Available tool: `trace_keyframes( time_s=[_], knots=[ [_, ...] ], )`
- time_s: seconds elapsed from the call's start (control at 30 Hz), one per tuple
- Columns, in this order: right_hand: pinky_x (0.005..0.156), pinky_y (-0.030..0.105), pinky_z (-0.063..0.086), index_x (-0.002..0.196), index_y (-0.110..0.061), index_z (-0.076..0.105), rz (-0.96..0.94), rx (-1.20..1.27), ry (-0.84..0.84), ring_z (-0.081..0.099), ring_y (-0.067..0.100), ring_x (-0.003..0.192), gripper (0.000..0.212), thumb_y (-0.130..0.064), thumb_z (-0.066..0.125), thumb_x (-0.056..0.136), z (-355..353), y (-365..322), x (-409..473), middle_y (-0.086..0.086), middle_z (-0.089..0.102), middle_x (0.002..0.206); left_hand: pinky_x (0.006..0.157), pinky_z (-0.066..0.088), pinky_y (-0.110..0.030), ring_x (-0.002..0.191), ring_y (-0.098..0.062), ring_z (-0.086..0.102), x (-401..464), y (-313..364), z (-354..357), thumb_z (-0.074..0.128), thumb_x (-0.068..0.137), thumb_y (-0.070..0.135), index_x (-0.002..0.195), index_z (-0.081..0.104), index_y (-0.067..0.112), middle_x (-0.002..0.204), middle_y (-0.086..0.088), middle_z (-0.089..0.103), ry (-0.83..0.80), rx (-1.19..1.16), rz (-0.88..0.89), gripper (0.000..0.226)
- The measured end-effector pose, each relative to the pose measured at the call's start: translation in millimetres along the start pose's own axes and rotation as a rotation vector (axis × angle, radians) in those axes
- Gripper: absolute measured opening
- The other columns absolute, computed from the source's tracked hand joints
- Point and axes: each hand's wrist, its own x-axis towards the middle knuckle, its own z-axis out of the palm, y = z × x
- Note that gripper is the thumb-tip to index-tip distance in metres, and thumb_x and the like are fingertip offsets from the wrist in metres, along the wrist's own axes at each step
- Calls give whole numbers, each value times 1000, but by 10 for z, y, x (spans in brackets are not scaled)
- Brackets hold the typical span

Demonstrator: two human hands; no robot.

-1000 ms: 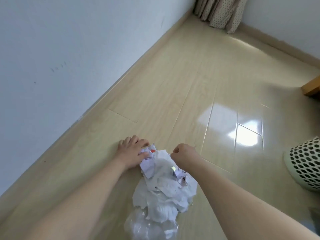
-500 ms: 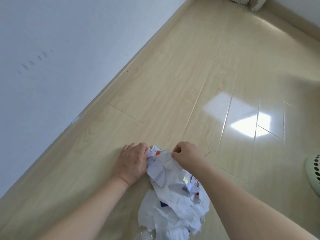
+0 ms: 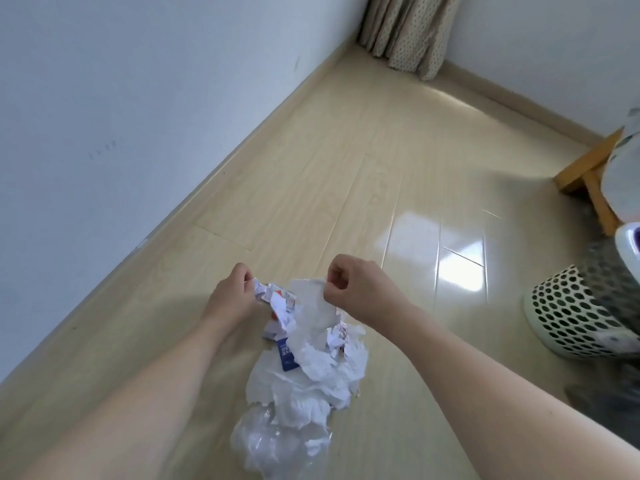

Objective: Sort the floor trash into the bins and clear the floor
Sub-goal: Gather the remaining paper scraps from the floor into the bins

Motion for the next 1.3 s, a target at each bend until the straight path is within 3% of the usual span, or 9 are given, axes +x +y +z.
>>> trace_keyframes(
  time_s=[0.2,0.37,0.57,0.67,0.77,0.9,1.0,1.17,1.3],
  knots=[
    [57,33,45,108,-22,52,-35,-40,276,57,26,70,22,-14,39,91,-561,261,-651,5,65,85,57,37,-30,70,-18,48,-319,1134,-289,49,92,14,85,53,9,83,-1,55,-7,110,211,9],
    [69,38,54,99,-18,59,63,176,507,62,26,81,18,-11,45,90,-1190,836,-1335,3,68,93,54,32,-29,66,-20,46,-852,2483,13,54,85,13,83,51,13,77,-1,56,-163,255,389,4],
    [72,50,59,84,-7,63,403,505,672,67,35,78,16,-6,48,83,-1969,2250,-2311,17,67,83,56,35,-27,66,-16,46,-1741,3875,1092,62,81,22,77,51,18,84,-1,64,-311,217,533,13],
    [78,41,57,98,-8,64,600,528,825,63,28,86,18,-10,48,92,-2243,2957,-2851,13,65,96,57,36,-27,66,-17,47,-2155,4406,1830,71,75,28,76,52,17,82,-1,66,-385,153,542,22],
    [73,32,48,104,-5,64,809,585,926,60,34,93,24,-7,47,87,-2363,3545,-3332,17,64,110,59,46,-33,70,-22,56,-2577,4797,2639,63,79,20,77,57,15,78,-3,63,-450,158,613,8],
    [91,36,47,125,5,54,1019,665,874,56,38,116,39,-8,51,89,-2259,3977,-3712,22,56,129,67,58,-35,83,-24,65,-3004,4910,3430,49,84,14,88,59,18,89,-6,63,-594,212,591,11],
    [91,38,48,123,3,50,1065,699,880,55,39,112,38,-5,50,86,-2259,4061,-3808,21,54,126,79,60,-45,90,-28,66,-3104,4854,3677,44,82,14,98,58,17,95,-8,62,-699,219,556,22],
    [100,44,46,131,-10,49,885,557,967,51,34,119,44,-19,47,88,-2325,3771,-3477,13,52,133,76,53,-36,92,-25,62,-2676,4744,3220,43,84,7,95,60,17,94,-5,63,-574,233,586,22],
    [96,43,47,127,-14,52,641,420,816,53,29,113,37,-22,47,92,-2165,3189,-2840,9,54,127,76,49,-30,95,-24,62,-1946,4295,2247,44,87,7,97,62,17,98,-3,63,-438,312,491,23]
  ],
)
